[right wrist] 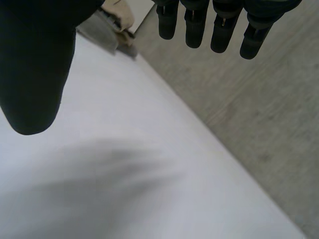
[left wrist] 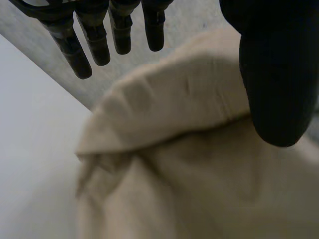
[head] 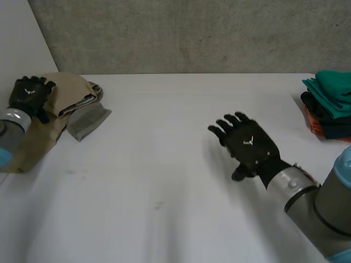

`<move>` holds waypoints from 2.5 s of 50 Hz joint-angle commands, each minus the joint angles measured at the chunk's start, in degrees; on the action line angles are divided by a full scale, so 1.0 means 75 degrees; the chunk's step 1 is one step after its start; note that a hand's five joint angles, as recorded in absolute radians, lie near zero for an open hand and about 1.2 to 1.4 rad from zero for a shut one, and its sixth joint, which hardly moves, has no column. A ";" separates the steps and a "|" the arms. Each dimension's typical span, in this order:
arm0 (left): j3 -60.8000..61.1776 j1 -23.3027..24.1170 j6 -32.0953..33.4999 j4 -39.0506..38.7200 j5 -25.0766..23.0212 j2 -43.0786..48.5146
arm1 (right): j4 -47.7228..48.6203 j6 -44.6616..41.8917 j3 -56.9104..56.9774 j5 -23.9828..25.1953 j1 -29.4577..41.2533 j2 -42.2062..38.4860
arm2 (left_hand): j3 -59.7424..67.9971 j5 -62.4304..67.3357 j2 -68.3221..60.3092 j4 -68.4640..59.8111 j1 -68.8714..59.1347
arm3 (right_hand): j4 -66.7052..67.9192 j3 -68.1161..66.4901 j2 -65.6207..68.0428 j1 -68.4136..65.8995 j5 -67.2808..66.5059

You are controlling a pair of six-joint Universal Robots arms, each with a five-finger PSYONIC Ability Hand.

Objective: Fold the laundry.

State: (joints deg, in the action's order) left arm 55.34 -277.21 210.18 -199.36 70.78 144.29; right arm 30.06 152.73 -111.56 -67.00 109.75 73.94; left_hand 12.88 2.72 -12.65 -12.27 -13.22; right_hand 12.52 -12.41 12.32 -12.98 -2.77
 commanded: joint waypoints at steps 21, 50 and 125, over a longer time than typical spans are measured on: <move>0.2931 0.2105 -0.3035 -0.2716 -0.0050 -0.3449 | 0.0023 0.0015 0.0003 -0.0417 -0.0055 -0.0086 | 0.8949 0.8970 -0.8980 -0.9031 -0.8905 | -0.0336 0.0322 -0.0309 0.0398 0.0369; 0.3906 0.5696 -0.2922 0.0916 0.0195 -0.4121 | -0.1204 0.0472 0.0717 -0.2469 -0.1039 0.1015 | 0.0631 0.0652 -0.0662 -0.0713 -0.0587 | -0.0336 0.0322 -0.0309 0.0398 0.0369; 0.4587 0.4219 -0.1305 0.0085 0.2083 -0.3923 | -0.1604 0.0039 0.5290 -0.2774 0.0239 -0.2208 | 0.8055 0.8076 -0.8086 -0.8137 -0.8010 | -0.0336 0.0322 -0.0309 0.0398 0.0369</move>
State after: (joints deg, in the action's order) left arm 93.38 -245.44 200.36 -197.43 86.29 112.02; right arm 28.18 153.27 -65.12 -88.53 115.14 48.30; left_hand 64.59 55.05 -64.62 -64.60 -66.45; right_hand 12.44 -12.32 12.28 -12.77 -2.71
